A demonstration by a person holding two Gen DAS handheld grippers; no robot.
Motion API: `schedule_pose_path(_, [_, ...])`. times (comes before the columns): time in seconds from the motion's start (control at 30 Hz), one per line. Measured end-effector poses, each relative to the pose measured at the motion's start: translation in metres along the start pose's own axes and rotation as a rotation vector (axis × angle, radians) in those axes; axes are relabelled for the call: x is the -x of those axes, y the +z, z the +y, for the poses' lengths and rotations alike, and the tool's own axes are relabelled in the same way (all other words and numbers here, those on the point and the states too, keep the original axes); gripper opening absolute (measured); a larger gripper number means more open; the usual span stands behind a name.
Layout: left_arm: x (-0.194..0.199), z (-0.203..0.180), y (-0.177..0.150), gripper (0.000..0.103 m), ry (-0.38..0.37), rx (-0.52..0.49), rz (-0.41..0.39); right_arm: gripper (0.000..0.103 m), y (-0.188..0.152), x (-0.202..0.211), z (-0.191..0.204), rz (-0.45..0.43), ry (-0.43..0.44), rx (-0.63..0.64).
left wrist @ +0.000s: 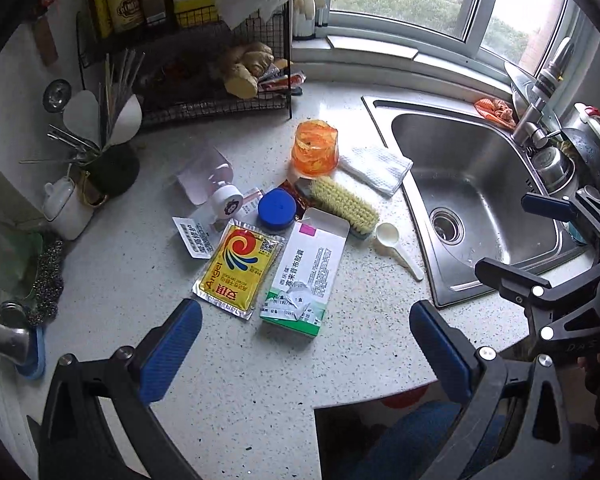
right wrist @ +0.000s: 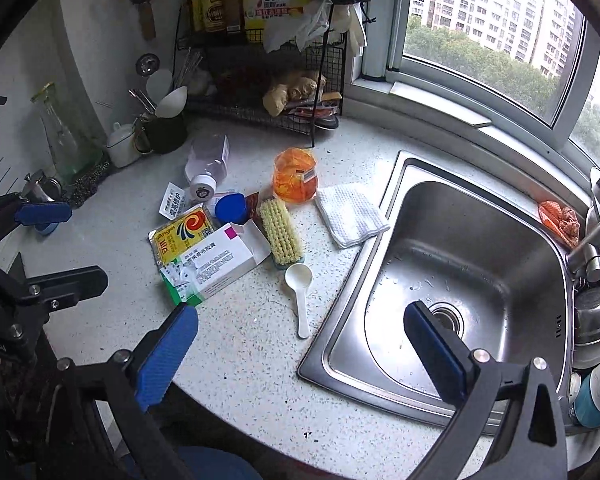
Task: Collect trash
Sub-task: 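Raise both tools back to the counter beside the sink, then grasp the white medicine box with the left gripper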
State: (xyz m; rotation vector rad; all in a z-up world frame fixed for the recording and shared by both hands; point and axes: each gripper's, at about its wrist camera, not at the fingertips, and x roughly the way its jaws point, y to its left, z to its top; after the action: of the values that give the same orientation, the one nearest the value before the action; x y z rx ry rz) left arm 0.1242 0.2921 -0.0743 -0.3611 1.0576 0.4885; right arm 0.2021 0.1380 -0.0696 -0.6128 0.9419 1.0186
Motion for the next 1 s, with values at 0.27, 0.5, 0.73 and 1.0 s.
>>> schedule_pose_path(0.27, [-0.082, 0.008, 0.012, 0.103, -0.049, -0.024, 0.161, 0.103, 0.012, -0.046, -0.014, 0.125, -0.004, -0.014])
schedule_pose_path(0.5, [-0.128, 0.013, 0.015, 0.098, -0.053, -0.038, 0.248, 0.103, 0.013, -0.075, -0.025, 0.208, 0.007, -0.04])
schedule_pose_path(0.73, [-0.148, 0.009, 0.017, 0.084, -0.027, -0.064, 0.27, 0.103, 0.014, -0.087, -0.026, 0.241, -0.009, -0.019])
schedule_pose_path(1.0, [-0.148, -0.002, 0.019, 0.06, -0.033, -0.111, 0.259, 0.103, 0.019, -0.093, -0.03, 0.242, 0.012, -0.054])
